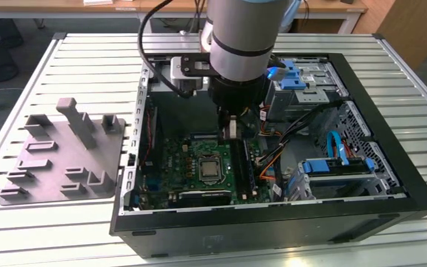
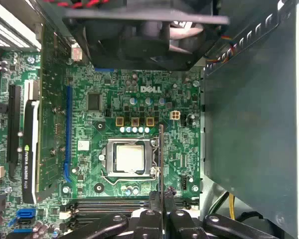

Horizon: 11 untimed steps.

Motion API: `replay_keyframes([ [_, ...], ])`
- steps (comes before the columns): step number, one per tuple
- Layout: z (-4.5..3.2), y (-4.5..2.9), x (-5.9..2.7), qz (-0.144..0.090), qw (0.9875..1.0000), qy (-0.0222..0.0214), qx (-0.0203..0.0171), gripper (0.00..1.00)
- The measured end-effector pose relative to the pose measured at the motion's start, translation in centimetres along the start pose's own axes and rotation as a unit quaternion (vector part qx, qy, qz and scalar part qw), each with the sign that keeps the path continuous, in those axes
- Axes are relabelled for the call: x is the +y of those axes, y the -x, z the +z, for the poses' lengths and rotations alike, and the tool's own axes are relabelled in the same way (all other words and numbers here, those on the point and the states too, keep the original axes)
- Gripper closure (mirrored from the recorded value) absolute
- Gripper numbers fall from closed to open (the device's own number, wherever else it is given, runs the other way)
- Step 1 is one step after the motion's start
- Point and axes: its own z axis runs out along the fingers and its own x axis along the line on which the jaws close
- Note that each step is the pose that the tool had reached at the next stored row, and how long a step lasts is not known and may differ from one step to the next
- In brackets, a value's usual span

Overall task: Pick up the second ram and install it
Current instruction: 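Pick up the second ram and move it above second insertion slot, then insert the second ram into the second slot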

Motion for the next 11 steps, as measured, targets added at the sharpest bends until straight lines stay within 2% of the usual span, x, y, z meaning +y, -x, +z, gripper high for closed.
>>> replay_keyframes([
  [11, 1.96, -0.15, -0.63, 0.0, 1.0, 0.0011, -0.0021, 0.86],
])
